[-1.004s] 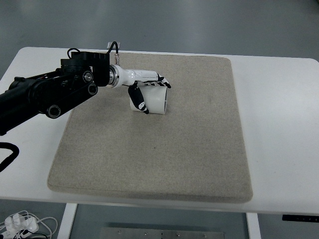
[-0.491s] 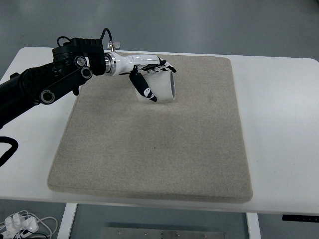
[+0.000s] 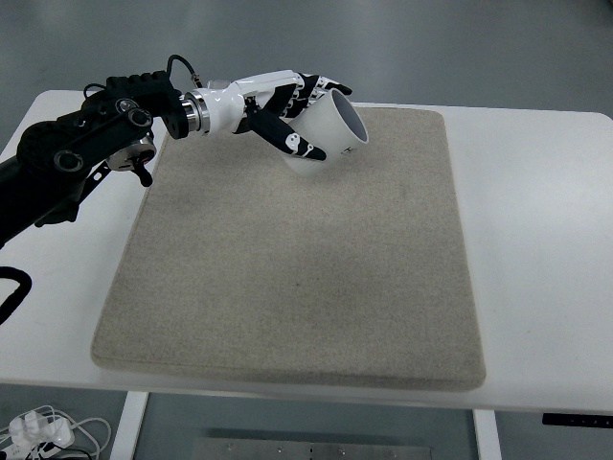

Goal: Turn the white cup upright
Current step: 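Lift the cup with the left hand and rotate it upright, then lower the upright cup back onto the mat with the left hand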

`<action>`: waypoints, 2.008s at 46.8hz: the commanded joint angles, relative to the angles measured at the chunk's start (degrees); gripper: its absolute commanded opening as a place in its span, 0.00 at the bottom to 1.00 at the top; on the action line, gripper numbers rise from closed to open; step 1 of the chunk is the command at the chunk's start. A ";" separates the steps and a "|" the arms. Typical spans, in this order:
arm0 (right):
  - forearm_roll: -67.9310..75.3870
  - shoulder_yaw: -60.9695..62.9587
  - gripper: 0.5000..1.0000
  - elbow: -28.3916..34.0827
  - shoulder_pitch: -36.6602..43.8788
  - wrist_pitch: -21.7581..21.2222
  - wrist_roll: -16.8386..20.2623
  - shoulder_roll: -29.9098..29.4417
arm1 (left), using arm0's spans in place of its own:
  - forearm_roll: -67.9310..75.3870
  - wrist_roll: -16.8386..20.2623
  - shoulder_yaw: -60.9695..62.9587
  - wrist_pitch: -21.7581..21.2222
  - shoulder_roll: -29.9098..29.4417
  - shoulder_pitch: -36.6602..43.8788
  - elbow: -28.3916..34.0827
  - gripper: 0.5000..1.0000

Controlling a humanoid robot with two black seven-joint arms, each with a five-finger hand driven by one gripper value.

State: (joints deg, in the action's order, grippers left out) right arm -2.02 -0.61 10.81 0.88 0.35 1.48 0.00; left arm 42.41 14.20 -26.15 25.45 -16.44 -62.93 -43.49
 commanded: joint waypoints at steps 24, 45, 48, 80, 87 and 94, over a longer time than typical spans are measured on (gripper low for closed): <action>0.00 0.00 0.90 0.00 0.00 0.00 0.01 0.00 | -16.21 20.80 -1.97 3.21 4.57 5.97 12.20 0.00; 0.00 0.00 0.90 0.00 0.00 0.00 0.01 0.00 | -20.26 20.80 -1.80 5.05 4.66 10.11 14.66 0.00; 0.00 0.00 0.90 0.00 0.00 0.00 0.01 0.00 | -20.26 20.80 -1.36 5.14 4.75 10.11 15.80 0.00; 0.00 0.00 0.90 0.00 0.00 0.00 0.01 0.00 | -7.78 20.80 -0.92 2.59 7.55 12.13 18.09 0.00; 0.00 0.00 0.90 0.00 0.00 0.00 0.01 0.00 | -5.32 20.80 -1.01 1.19 8.88 12.22 19.85 0.00; 0.00 0.00 0.90 0.00 0.00 0.00 0.01 0.00 | -5.32 20.80 -1.01 -0.13 9.58 13.18 19.85 0.00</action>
State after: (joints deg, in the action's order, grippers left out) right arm -2.02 -0.62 10.81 0.87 0.35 1.50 0.00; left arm 37.07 34.99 -27.16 25.65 -7.28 -50.36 -23.64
